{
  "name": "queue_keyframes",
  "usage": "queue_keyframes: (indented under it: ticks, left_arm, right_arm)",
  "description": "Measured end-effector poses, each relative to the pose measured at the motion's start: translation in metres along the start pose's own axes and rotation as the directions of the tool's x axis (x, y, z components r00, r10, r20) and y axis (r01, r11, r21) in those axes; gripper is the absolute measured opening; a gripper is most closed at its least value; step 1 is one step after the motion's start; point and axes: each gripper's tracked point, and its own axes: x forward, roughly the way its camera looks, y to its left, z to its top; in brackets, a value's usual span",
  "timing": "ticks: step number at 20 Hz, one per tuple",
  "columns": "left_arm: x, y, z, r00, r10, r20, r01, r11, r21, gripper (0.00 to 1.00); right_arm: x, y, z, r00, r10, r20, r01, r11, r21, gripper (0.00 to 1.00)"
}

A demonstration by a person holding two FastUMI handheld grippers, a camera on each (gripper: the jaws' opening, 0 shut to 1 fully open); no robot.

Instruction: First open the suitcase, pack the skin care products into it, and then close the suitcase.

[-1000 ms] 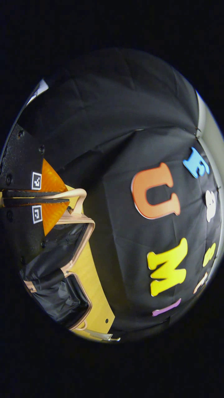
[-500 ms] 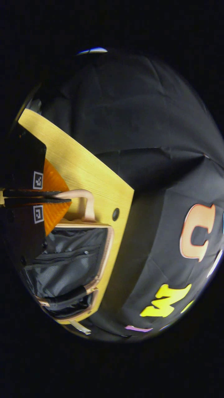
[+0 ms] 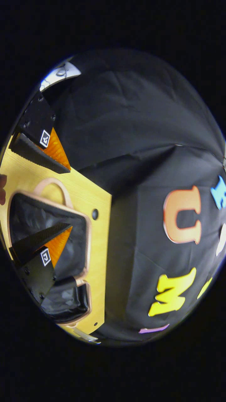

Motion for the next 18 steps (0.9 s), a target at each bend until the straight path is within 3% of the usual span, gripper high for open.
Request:
queue_keyframes:
  ticks: [6, 8, 10, 13, 18]
  left_arm:
    - [-0.098, -0.126, 0.082, 0.985, 0.028, 0.171, -0.031, 0.999, 0.013, 1.0]
    - [-0.125, -0.185, 0.094, 0.975, -0.013, 0.221, 0.014, 1.0, -0.002, 1.0]
    - [-0.145, -0.241, 0.096, 0.965, -0.042, 0.26, 0.051, 0.998, -0.024, 1.0]
    - [-0.163, -0.319, 0.069, 0.965, -0.132, 0.228, 0.143, 0.989, -0.032, 1.0]
    - [-0.184, -0.383, 0.05, 0.956, -0.221, 0.191, 0.222, 0.975, 0.013, 1.0]
  right_arm:
    - [-0.017, -0.047, -0.013, 0.999, 0.009, 0.032, -0.01, 0.999, 0.053, 0.8]
    - [-0.021, -0.067, -0.027, 1.0, -0.004, 0.016, 0.003, 0.996, 0.084, 0.8]
    - [-0.026, -0.082, -0.044, 1.0, -0.013, -0.007, 0.014, 0.995, 0.102, 0.8]
    - [-0.033, -0.094, -0.064, 0.999, -0.004, -0.034, 0.007, 0.995, 0.104, 0.8]
    - [-0.038, -0.108, -0.077, 0.999, 0.027, -0.041, -0.023, 0.995, 0.1, 0.8]
